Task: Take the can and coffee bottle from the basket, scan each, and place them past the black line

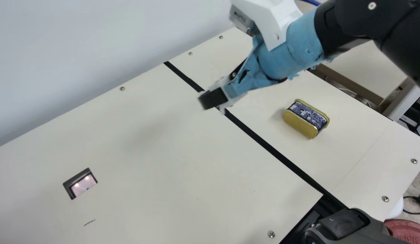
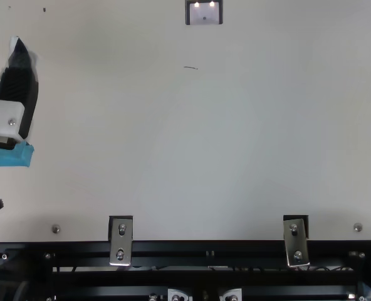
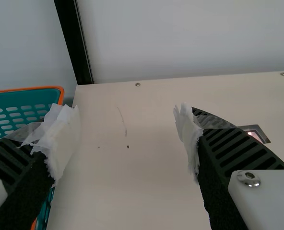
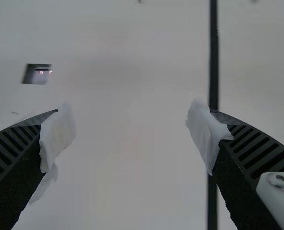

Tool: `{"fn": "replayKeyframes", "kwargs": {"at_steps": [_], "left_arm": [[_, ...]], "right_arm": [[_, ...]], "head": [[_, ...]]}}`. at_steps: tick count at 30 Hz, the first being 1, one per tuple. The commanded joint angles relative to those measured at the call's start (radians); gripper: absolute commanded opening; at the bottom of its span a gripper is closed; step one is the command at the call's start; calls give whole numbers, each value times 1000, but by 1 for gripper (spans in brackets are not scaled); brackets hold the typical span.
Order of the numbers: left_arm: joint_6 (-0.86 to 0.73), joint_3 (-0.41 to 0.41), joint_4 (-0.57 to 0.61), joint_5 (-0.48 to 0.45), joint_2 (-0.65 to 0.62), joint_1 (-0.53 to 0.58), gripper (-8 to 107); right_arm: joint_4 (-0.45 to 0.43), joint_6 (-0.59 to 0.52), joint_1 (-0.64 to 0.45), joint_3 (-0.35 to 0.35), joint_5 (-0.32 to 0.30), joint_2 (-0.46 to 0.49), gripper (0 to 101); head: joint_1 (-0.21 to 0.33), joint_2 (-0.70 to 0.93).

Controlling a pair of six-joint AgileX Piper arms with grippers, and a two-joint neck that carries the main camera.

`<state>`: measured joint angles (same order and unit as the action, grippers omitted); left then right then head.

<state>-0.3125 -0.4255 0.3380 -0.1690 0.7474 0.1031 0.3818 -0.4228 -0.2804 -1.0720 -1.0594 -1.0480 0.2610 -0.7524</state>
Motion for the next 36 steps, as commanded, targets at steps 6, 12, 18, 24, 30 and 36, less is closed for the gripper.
{"fn": "replayKeyframes", "kwargs": {"at_steps": [6,12,18,24,30,36], "left_arm": [[0,0,0,0,0,0,90],[0,0,0,0,0,0,90],[0,0,0,0,0,0,90],[0,0,0,0,0,0,90],[0,0,0,0,0,0,90],[0,0,0,0,0,0,90]], "right_arm": [[220,106,99,24,-65,110,101],[282,203,155,24,-126,195,101],[294,338,242,41,-161,271,101],[286,365,265,47,-168,289,101],[286,367,265,47,-163,291,101],[286,367,265,47,-162,291,101]], "head": [[24,-23],[24,-23],[24,-23],[24,-23],[24,-23],[-13,6]]}}
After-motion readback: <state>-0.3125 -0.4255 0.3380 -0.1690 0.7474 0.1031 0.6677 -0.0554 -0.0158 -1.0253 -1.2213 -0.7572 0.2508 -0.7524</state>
